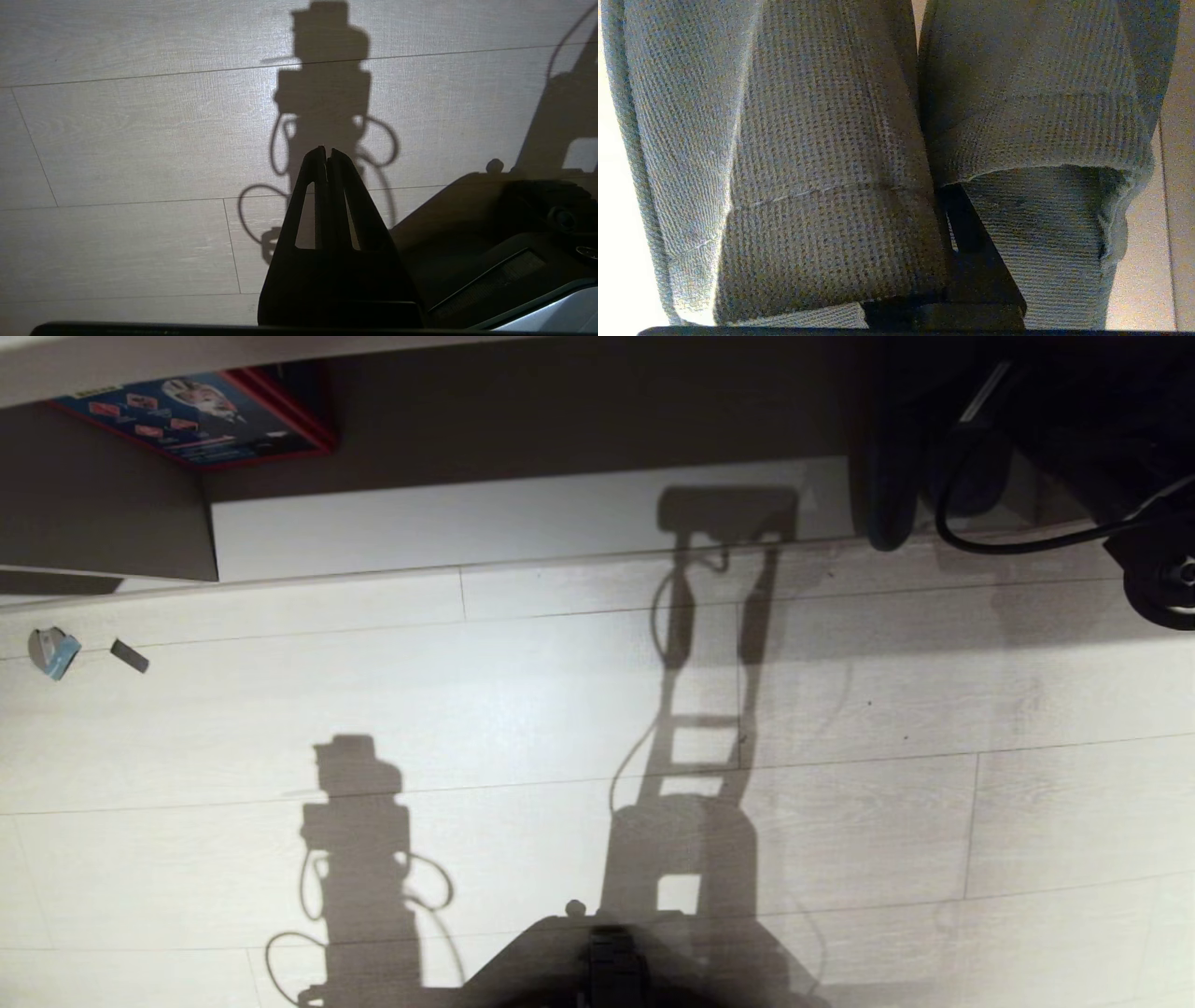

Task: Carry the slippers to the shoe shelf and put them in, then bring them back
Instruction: Place the slippers into the shoe cabinet

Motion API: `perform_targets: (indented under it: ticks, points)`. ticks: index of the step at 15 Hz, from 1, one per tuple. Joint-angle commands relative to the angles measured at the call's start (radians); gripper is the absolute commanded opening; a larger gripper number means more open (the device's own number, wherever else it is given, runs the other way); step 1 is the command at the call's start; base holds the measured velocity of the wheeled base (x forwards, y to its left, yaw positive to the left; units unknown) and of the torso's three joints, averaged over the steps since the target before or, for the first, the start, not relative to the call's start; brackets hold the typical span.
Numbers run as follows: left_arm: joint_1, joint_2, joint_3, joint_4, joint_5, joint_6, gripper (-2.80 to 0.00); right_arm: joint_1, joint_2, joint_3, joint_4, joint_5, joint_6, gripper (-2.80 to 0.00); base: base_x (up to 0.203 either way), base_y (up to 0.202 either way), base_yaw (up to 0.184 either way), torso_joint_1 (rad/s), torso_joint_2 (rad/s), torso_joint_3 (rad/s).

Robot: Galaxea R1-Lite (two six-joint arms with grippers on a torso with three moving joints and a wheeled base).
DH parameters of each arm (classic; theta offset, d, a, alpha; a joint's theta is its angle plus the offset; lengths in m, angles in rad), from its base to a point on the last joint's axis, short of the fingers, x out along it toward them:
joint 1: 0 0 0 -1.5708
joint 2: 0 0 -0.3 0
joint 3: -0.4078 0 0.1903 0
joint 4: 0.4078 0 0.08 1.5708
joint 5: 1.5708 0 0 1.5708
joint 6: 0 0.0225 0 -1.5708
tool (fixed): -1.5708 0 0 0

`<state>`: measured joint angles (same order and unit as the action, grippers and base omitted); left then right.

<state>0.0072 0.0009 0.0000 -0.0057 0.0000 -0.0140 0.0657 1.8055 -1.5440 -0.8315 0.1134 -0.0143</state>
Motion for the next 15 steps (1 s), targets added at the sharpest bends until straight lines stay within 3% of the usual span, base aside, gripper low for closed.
perform_targets:
  ticks: [1, 8, 15]
  points:
    - [0.000, 0.001, 0.000, 0.001, 0.000, -0.001, -2.80, 0.000, 0.008, -0.002, -0.001, 0.000, -0.003, 0.00, 0.000, 0.000, 0.000, 0.000, 0.00, 0.000]
    - [0.000, 0.001, 0.000, 0.001, 0.000, -0.004, -2.80, -0.001, 0.013, 0.033, 0.000, -0.003, -0.007, 0.00, 0.000, 0.000, 0.000, 0.000, 0.00, 0.000]
    - [-0.001, 0.001, 0.000, 0.001, 0.000, -0.006, -2.80, 0.000, -0.043, 0.150, 0.004, 0.001, -0.051, 0.00, 0.000, 0.000, 0.000, 0.000, 0.00, 0.000]
